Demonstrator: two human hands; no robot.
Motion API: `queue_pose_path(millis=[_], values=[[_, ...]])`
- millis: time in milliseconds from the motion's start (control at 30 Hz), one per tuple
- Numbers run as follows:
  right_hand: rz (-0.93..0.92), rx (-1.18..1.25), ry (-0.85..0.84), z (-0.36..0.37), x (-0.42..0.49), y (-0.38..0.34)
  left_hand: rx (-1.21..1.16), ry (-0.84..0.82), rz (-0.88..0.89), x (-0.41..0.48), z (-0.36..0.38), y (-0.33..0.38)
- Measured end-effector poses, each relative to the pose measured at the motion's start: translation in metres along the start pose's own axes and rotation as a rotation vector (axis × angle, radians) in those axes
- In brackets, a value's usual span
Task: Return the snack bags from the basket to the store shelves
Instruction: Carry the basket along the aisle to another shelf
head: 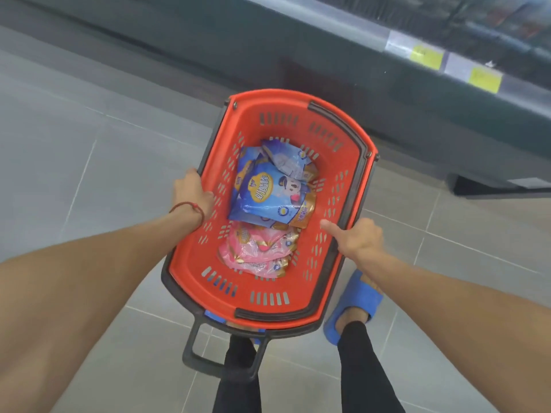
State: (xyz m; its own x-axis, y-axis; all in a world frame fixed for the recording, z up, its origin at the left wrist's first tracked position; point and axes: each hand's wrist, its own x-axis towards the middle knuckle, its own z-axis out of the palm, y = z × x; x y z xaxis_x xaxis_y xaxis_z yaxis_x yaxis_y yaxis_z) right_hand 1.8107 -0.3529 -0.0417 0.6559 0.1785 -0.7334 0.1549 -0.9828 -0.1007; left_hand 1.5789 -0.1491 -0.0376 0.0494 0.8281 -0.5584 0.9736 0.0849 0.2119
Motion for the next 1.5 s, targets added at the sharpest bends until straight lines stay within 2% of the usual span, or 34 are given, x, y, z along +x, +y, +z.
queue_pose_path(millis=[133, 300, 467, 767, 933, 1100, 1200, 1400, 1500], values=[[-0.064, 0.069, 0.021, -0.003, -0.002, 0.005, 0.036, -0.004, 0.064, 0.007, -0.004, 0.000], [-0.115, 0.125, -0.080, -0.007, -0.003, 0.009, 0.048, 0.007, 0.068, 0.011, -0.009, 0.009], [-0.106, 0.138, -0.134, -0.012, -0.006, 0.011, 0.072, -0.049, 0.048, -0.005, -0.010, 0.020], [-0.156, 0.140, -0.064, -0.031, 0.013, 0.008, 0.044, -0.103, -0.001, -0.031, -0.004, 0.028], [-0.091, 0.218, -0.155, -0.041, 0.014, 0.006, -0.001, -0.146, 0.037, -0.040, 0.001, 0.027], [-0.117, 0.116, -0.210, -0.053, 0.004, 0.001, 0.000, -0.159, 0.050, -0.069, 0.010, 0.030], [-0.164, 0.036, -0.248, -0.062, -0.006, 0.003, -0.002, -0.173, -0.036, -0.100, 0.016, 0.029], [-0.235, -0.188, -0.350, -0.067, -0.029, -0.001, -0.073, -0.158, -0.412, -0.157, 0.038, 0.022], [-0.245, -0.288, -0.352, -0.054, -0.037, -0.005, -0.099, -0.176, -0.539, -0.177, 0.058, 0.011]])
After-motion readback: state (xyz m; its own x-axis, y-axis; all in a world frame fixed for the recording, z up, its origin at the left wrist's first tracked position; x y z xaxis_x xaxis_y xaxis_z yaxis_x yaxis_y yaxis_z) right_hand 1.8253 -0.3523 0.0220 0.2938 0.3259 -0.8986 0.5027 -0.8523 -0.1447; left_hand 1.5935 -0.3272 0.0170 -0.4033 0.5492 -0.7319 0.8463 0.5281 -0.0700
